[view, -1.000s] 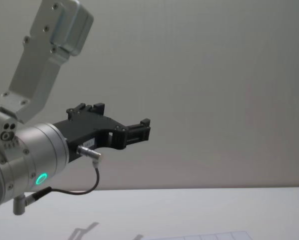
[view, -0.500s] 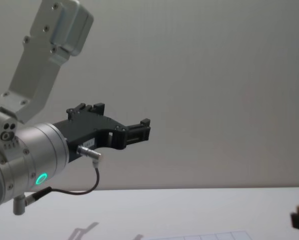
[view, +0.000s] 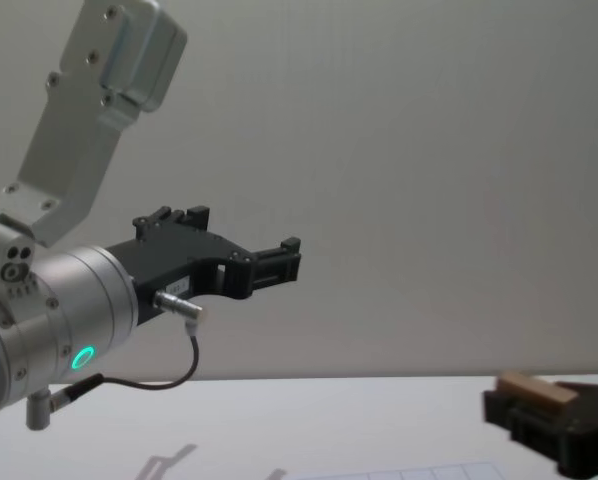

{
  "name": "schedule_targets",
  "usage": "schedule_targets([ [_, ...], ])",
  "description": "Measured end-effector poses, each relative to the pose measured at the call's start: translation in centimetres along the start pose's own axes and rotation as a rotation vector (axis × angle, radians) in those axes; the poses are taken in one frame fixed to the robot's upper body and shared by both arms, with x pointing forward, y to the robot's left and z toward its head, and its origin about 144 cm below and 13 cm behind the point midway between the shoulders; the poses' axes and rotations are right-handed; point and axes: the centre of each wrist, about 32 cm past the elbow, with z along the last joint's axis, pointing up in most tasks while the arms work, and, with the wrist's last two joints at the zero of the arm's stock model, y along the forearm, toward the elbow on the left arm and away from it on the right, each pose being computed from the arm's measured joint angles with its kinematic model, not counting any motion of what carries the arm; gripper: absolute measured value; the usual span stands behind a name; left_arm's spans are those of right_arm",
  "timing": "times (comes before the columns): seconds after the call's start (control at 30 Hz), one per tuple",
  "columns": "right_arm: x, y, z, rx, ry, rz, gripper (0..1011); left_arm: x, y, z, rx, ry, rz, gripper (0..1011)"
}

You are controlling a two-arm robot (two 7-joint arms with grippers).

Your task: Use the one hand to pick up the stamp and affix it onto the A4 paper.

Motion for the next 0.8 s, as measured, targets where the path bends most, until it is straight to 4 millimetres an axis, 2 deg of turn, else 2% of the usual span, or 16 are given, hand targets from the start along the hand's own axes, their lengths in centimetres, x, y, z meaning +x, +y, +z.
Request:
schedule_targets([
  [0.4,-0.5,2.6,-1.4,-0.086,0.01,0.135,219,0.0,0.0,0.0,0.0,0.0,0.0,1001],
  [0.8,-1.0,3.6,-2.9,-0.188,0.003,0.182,219,0.0,0.0,0.0,0.0,0.0,0.0,1001],
])
